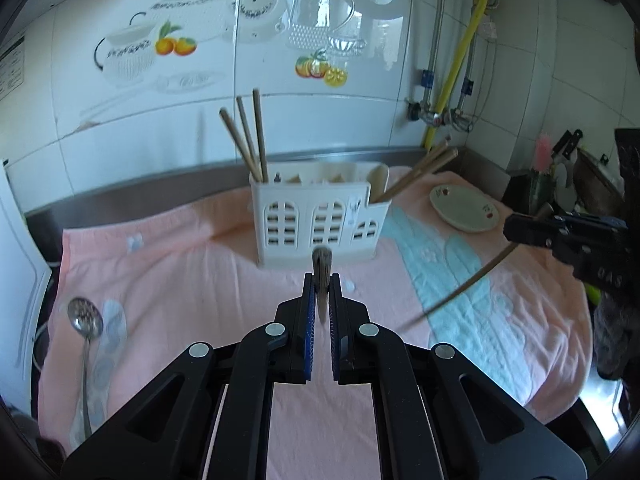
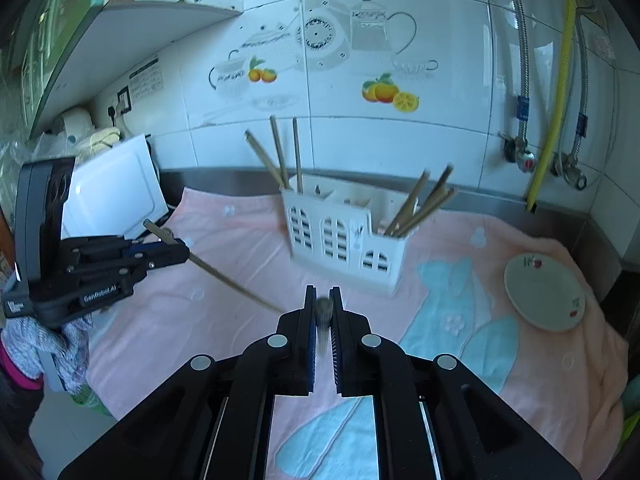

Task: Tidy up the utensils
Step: 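Lift both chopsticks upright and carry them over the white holder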

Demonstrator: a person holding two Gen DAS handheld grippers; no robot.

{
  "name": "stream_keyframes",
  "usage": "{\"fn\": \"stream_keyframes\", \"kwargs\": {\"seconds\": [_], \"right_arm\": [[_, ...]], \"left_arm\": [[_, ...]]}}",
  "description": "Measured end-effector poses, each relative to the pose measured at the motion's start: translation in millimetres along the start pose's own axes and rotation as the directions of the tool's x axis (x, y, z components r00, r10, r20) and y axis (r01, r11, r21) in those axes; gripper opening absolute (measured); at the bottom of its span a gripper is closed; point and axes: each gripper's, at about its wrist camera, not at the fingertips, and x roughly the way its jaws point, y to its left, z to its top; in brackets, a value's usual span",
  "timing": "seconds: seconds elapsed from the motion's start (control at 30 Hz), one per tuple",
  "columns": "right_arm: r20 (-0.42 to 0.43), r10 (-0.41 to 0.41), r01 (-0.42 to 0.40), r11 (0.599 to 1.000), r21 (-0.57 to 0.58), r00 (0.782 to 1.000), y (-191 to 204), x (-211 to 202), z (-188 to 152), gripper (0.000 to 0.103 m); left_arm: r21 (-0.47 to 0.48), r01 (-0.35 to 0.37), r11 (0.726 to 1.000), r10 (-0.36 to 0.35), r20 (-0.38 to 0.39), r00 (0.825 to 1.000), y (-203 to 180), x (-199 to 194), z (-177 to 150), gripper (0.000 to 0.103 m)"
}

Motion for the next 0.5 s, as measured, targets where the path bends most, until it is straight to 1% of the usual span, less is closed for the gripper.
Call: {"fn": "stream_keyframes", "kwargs": {"seconds": [0.1,0.3,0.5], "right_arm": [[0.003,-0.009,0.009,1.000,-0.012,1.000,-5,-2,23,0.006],[0.036,-0.019,0.020,0.999,-0.026,0.999,-11,-6,67,0.006],[0.082,-0.033,0.037,0.998,-0.047,0.996,-12,-4,103,0.006]], "left_arm": [[0.009,0.006,1.000,-0.006,0.003,1.000,0,0,17,0.005],[0.030,0.016,0.999,-0.017,0.042,0.999,-4,-6,55,0.005],[0.060,0.003,0.998,-0.009,0.111,0.994,-10,-15,104,0.005]]}}
